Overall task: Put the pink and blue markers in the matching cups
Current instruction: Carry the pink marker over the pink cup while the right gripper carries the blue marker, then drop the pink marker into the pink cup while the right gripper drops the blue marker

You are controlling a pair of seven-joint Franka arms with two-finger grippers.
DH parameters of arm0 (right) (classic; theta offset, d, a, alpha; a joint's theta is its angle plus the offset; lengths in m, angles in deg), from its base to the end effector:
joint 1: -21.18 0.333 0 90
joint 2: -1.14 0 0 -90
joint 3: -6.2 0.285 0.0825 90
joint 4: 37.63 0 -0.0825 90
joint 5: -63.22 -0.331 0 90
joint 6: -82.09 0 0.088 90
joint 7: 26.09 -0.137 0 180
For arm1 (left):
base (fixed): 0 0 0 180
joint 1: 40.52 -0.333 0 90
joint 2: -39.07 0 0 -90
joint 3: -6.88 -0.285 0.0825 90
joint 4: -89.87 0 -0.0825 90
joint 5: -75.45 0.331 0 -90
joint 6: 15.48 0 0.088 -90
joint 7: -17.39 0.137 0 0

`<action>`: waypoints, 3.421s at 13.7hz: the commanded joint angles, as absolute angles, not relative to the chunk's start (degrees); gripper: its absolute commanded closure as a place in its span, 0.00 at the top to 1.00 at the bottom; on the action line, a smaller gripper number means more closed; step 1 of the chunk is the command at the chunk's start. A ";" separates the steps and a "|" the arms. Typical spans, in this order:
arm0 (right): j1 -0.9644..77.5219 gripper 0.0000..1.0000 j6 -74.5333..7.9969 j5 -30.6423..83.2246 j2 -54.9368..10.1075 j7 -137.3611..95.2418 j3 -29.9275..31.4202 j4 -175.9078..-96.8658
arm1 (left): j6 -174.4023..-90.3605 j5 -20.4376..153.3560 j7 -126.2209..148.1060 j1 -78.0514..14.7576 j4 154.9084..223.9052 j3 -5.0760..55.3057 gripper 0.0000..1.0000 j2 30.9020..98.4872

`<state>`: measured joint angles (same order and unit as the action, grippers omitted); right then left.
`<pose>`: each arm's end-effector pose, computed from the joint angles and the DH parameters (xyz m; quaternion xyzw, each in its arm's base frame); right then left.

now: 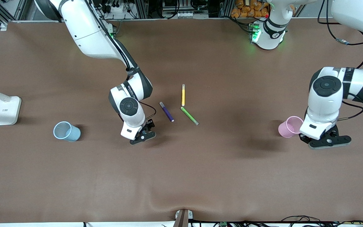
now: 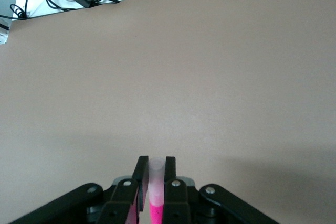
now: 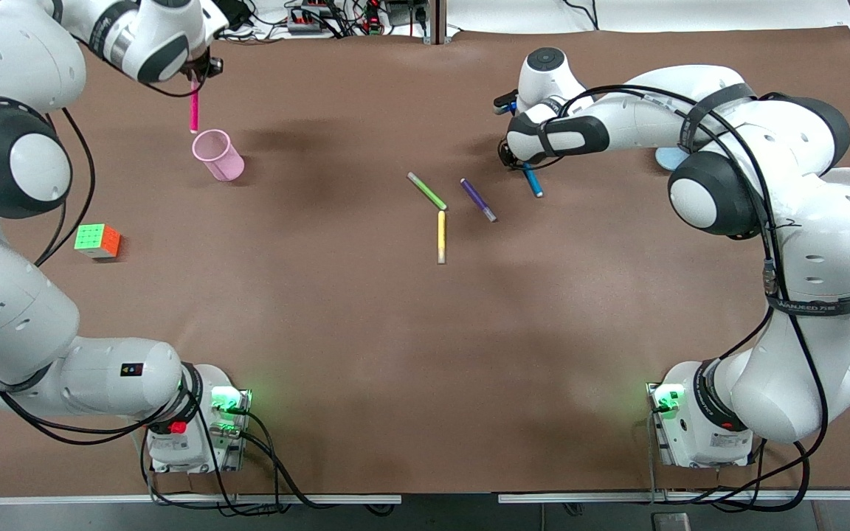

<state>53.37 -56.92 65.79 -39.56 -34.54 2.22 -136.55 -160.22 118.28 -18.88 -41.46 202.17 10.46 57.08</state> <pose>0.5391 0.2907 0.1596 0.9798 0.1963 0.0072 0.0369 0.5926 -0.0209 0.3183 -0.9638 -0.0127 -0.1918 0.1845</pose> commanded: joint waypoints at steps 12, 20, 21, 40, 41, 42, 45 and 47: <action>48.61 0.00 -48.35 67.44 -28.50 -26.92 1.54 -137.74 | -163.66 128.79 -36.20 -42.98 212.56 12.94 0.00 53.57; 34.64 0.00 -46.32 66.22 -20.75 7.79 1.89 -137.47 | -164.46 132.40 -39.65 -42.98 212.04 12.94 0.51 54.98; 33.93 0.00 -46.32 65.78 -19.70 9.92 1.89 -137.56 | -164.37 132.49 -39.21 -42.98 211.95 12.94 1.00 54.98; 14.42 0.00 -30.17 24.93 -16.97 65.20 1.80 -137.82 | -162.96 129.17 -28.68 -43.07 199.22 13.91 1.00 55.77; 13.37 0.00 -28.58 23.25 -17.14 66.62 1.80 -137.82 | -162.27 126.80 -26.05 -42.98 197.81 13.91 1.00 55.86; 12.31 0.00 -27.09 21.67 -17.23 68.20 1.80 -137.74 | -160.35 123.73 -22.81 -42.63 196.41 13.91 1.00 56.21; 9.85 0.00 -22.69 14.81 -18.45 75.92 1.80 -137.82 | -157.52 116.43 -14.71 -43.07 194.11 13.91 1.00 56.21; 8.79 0.00 -22.24 12.61 -19.60 79.79 1.80 -137.74 | -154.55 110.11 -10.23 -43.07 192.89 14.00 1.00 55.60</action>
<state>10.72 -22.88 15.76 -18.84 75.39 0.67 -137.20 -157.62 114.60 -14.16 -42.67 195.12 13.43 55.34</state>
